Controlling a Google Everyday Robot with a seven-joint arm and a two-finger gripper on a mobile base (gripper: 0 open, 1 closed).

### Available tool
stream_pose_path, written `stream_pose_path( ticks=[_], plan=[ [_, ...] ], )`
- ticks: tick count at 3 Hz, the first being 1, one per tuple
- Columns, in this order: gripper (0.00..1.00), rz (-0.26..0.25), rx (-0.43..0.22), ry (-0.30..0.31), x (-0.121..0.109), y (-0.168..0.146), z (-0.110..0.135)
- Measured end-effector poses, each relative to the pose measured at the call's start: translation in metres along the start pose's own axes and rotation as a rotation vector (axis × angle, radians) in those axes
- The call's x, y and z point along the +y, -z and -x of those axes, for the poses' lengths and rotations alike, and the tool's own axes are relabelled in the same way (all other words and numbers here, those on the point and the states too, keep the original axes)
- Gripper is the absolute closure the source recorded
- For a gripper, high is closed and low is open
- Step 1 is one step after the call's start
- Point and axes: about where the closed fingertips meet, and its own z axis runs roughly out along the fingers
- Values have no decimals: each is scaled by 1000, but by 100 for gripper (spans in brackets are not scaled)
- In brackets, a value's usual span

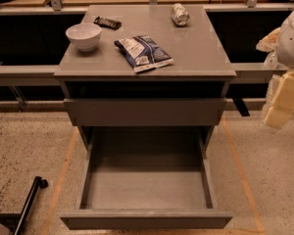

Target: Place blue chip bag into middle drawer

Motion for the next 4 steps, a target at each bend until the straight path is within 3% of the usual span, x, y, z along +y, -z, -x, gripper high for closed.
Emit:
stream_pose_path(
  ticks=[1,2,3,4],
  plan=[
    [0,-8,-9,1,-2,1,3],
    [0,-31,-84,-46,-16,-1,21],
    [0,-45,-219,-72,-46,-10,53],
    [0,-45,-232,-73,-48,-11,56]
  ],
)
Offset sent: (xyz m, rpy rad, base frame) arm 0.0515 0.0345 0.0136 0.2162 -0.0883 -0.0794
